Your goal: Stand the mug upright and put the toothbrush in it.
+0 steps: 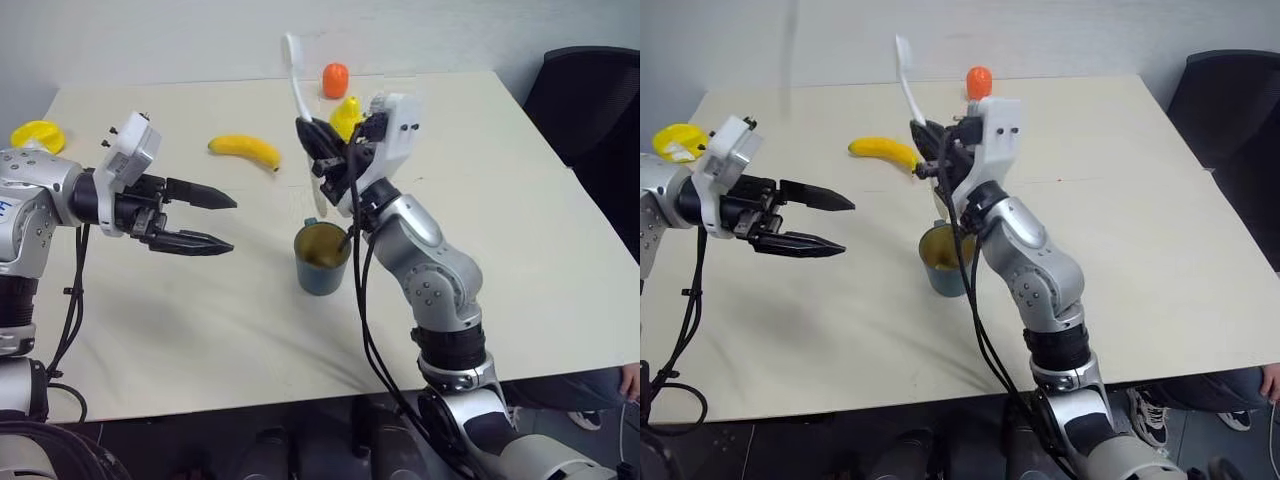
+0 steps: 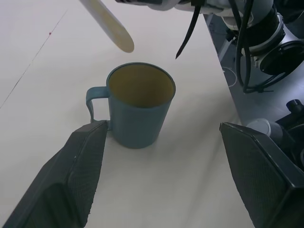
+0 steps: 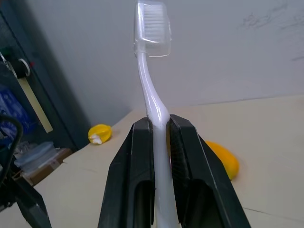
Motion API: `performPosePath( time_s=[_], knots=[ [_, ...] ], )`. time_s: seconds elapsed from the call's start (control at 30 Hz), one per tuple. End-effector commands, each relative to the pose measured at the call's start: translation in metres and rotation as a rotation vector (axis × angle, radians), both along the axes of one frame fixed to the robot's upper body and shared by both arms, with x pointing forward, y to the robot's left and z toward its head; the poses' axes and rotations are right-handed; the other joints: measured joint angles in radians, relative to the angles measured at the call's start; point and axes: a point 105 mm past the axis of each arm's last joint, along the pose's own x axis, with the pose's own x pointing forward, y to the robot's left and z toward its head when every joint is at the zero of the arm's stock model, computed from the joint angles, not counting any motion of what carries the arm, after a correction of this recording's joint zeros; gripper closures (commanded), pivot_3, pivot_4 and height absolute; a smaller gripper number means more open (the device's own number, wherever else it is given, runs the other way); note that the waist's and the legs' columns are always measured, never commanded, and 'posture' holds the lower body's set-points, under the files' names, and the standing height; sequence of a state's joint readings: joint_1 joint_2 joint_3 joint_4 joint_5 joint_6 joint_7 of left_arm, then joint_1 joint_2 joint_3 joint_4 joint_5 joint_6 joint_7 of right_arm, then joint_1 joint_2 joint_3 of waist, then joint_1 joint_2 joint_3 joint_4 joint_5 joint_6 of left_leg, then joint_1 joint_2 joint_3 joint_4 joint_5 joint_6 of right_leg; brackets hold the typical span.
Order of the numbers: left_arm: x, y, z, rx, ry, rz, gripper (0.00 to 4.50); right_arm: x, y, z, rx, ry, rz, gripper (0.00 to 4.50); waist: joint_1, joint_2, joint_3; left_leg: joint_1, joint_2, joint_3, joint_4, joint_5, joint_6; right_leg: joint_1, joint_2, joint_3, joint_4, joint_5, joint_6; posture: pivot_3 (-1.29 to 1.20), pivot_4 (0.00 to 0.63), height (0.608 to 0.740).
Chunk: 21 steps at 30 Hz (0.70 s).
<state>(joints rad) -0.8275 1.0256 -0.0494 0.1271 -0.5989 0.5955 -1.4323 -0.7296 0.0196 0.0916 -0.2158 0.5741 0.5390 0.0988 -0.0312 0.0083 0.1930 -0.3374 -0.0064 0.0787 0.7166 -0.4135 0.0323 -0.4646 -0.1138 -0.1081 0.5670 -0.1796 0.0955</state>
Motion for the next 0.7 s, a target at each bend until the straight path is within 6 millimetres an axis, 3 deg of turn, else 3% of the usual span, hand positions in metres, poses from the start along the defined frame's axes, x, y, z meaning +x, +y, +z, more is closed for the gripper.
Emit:
performPosePath(
  time_s=[0.03,0.3,0.33,0.7],
  knots=[
    [-0.001,-0.001,0.014,-0.014,-0.057,0.008,0.52,-0.015,-0.001,0.002,-0.033,-0.07,0.03,4.37,-0.003,0.0,0.0,0.0,0.0,0.0,0.0,0.0,0.0,0.0,0.0,-0.001,0.0,0.0,-0.001,0.0,0.15,0.74],
    [0.009,-0.007,0.017,-0.034,-0.081,0.008,0.52,-0.039,0.021,-0.027,-0.082,0.004,0.221,4.37,-0.018,0.0,0.0,0.002,0.003,0.002,0.0,0.002,-0.006,0.0,0.003,-0.001,0.002,-0.001,-0.003,0.0,0.15,0.74],
    [0.009,-0.008,0.017,-0.035,-0.081,0.003,0.52,-0.038,0.02,-0.028,-0.072,0.009,0.218,3.63,-0.02,0.0,0.0,0.002,0.003,0.002,0.0,0.003,-0.007,0.0,0.003,-0.001,0.003,-0.002,-0.003,0.0,0.15,0.74],
    [0.016,-0.013,0.021,-0.043,-0.092,-0.027,0.52,-0.034,-0.008,-0.025,-0.067,-0.026,0.119,0.02,-0.02,0.0,0.0,0.003,0.003,0.001,0.002,0.003,-0.008,-0.001,0.002,-0.001,0.007,-0.002,-0.006,0.0,0.15,0.74]
  ],
)
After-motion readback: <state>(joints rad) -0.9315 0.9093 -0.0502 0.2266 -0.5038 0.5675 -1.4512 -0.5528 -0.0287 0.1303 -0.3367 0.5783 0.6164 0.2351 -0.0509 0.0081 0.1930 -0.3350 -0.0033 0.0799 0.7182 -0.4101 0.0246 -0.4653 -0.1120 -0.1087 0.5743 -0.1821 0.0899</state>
